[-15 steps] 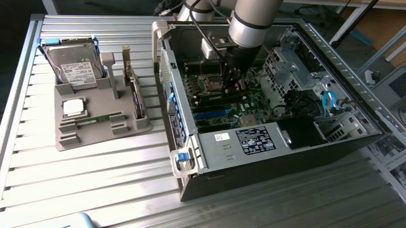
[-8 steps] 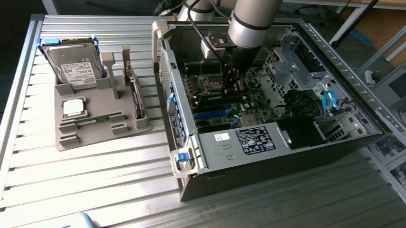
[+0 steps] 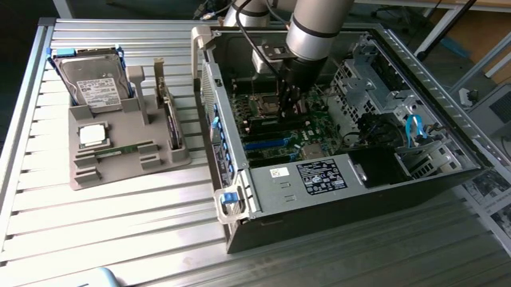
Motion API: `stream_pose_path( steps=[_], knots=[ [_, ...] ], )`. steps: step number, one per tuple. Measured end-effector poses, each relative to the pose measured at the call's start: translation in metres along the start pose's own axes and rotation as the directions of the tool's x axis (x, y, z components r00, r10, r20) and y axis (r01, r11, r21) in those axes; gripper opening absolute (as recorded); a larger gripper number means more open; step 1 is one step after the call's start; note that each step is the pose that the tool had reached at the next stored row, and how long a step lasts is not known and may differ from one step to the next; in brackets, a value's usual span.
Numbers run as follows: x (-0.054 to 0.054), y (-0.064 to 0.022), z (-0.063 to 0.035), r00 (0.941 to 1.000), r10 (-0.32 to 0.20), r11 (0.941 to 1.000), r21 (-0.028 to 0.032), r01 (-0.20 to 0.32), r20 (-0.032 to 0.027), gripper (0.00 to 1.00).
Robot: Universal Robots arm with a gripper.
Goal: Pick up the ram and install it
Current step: 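Insert the ram into the slot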
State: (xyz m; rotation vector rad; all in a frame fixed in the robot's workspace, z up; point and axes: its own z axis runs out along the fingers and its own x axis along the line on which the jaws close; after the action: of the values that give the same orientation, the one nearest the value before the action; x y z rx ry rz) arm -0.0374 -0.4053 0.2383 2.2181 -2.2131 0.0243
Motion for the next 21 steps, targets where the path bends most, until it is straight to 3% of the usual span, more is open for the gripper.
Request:
stream_pose_path(
  steps=[21],
  knots=[
    [-0.0016,-0.0011,0.0016,1.0000,0.000,1.0000,-0.0006,0.000,-0.0005,0.13]
  ],
)
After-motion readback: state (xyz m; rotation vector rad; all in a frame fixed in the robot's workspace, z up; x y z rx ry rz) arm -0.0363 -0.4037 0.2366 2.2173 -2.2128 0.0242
